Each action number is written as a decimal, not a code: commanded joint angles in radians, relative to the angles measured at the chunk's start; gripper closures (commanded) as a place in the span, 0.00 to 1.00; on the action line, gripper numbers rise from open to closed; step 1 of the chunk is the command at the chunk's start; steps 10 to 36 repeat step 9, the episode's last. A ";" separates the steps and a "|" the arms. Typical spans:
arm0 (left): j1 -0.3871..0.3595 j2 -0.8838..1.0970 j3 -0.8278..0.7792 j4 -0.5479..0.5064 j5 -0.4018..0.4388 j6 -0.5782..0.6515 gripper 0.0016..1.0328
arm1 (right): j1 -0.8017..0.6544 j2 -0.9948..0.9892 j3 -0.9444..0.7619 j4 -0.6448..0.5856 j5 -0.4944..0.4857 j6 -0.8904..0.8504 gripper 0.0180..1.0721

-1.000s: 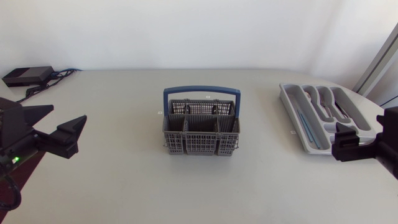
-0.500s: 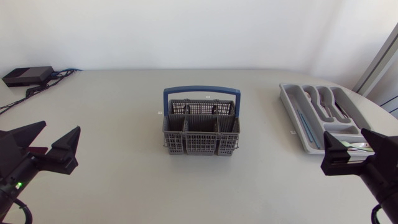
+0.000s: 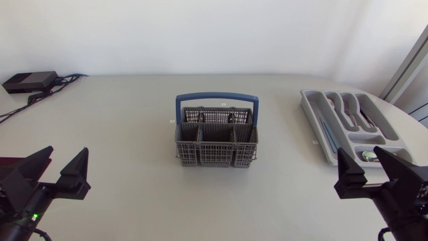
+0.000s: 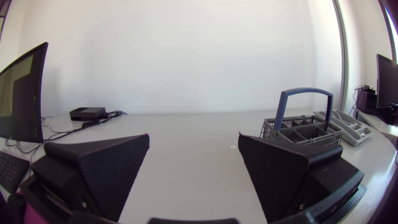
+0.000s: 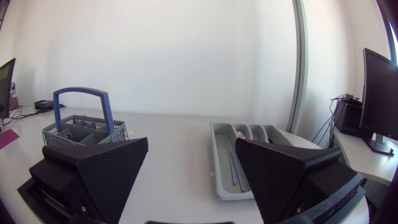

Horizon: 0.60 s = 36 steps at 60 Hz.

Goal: Sort the cutlery from the basket into the organizer compartments.

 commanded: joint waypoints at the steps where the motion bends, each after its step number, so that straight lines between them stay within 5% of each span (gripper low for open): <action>1: -0.009 -0.016 -0.025 0.017 -0.009 -0.031 0.04 | -0.004 -0.006 -0.020 0.018 -0.003 0.029 0.04; 36: -0.009 -0.016 -0.025 0.017 -0.009 -0.031 0.04 | -0.004 -0.006 -0.020 0.018 -0.003 0.029 0.04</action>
